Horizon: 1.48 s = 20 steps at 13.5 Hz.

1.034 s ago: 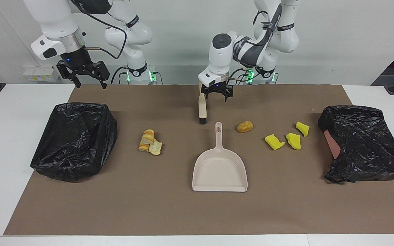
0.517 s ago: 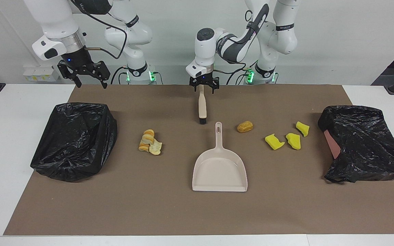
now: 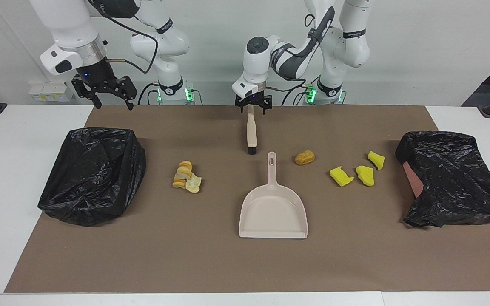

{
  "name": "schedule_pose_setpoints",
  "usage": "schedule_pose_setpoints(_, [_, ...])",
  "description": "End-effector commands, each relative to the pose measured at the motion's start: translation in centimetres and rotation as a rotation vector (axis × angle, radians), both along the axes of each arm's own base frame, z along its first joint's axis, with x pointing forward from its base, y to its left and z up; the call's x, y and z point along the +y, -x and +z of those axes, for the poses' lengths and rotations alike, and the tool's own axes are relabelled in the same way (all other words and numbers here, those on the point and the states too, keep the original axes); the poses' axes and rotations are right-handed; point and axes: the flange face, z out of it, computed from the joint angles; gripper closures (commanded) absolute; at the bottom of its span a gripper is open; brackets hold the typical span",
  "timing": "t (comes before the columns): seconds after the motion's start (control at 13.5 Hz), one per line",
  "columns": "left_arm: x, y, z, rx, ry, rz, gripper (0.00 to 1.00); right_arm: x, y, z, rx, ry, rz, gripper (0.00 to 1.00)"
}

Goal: Sweep and dump trash in bin

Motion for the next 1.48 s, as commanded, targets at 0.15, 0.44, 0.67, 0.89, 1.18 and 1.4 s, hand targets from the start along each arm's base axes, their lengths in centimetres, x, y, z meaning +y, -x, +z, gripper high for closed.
schedule_pose_setpoints(0.15, [0.5, 0.7, -1.2, 0.033, -0.004, -0.130, 0.06, -0.3, 0.9, 0.1, 0.005, 0.002, 0.009, 0.00])
schedule_pose_setpoints(0.44, [0.2, 0.6, -1.4, 0.035, 0.007, -0.156, 0.09, -0.3, 0.9, 0.1, 0.005, 0.002, 0.009, 0.00])
schedule_pose_setpoints(0.67, [0.0, 0.5, -2.1, 0.054, 0.002, -0.144, 0.34, -0.3, 0.9, 0.1, 0.005, 0.002, 0.007, 0.00])
schedule_pose_setpoints(0.89, [-0.2, 1.2, -2.1, 0.060, -0.006, -0.152, 1.00, -0.4, 0.9, 0.1, 0.006, 0.002, 0.006, 0.00])
schedule_pose_setpoints(1.18, [0.8, 0.2, 0.7, 0.078, -0.014, -0.127, 1.00, -0.5, 0.9, 0.1, 0.006, 0.002, 0.004, 0.00])
schedule_pose_setpoints(1.4, [3.5, -1.9, 2.6, 0.137, -0.063, -0.070, 1.00, -0.6, 0.9, 0.1, 0.006, 0.002, 0.003, 0.00])
